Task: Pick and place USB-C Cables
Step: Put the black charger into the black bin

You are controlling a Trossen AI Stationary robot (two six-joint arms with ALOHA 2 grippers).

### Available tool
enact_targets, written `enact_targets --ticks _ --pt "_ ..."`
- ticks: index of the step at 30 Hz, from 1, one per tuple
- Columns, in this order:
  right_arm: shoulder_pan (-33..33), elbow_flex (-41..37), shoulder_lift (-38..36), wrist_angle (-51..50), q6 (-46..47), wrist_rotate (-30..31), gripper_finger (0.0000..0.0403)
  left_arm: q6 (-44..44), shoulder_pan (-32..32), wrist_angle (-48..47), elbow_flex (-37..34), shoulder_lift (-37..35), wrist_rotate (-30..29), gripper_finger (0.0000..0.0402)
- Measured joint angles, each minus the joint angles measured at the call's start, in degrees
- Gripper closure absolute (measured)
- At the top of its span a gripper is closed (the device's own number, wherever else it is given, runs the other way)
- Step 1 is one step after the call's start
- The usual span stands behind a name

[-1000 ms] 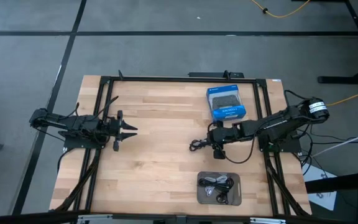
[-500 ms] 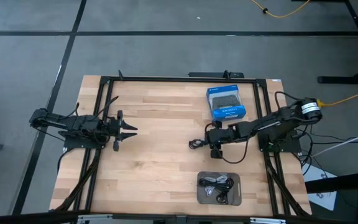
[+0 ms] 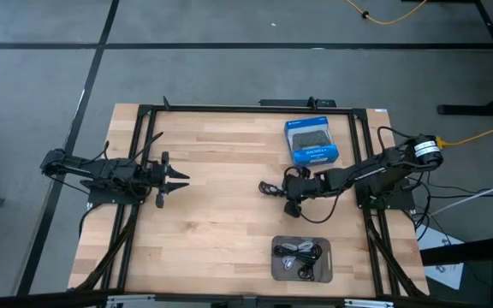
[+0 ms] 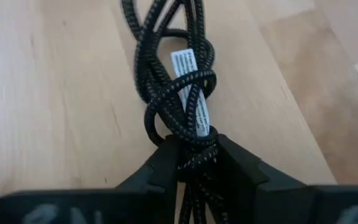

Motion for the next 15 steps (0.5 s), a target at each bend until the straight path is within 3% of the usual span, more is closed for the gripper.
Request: enact_targets --ticks 6,10,15 --pt "0.7 1.0 -0.8 0.7 0.9 4.1 0.0319 0.0 0.0 0.0 0.0 0.0 0.0 0.0305" --pt "2.6 5.6 -5.3 0.4 -2.2 7.0 0.0319 0.0 0.0 0.0 0.0 0.0 0.0 0.0305" --pt "7.9 10.9 -11.3 -4.2 -1.7 1.9 0.0319 0.0 0.0 0.0 0.0 0.0 0.0 0.0305"
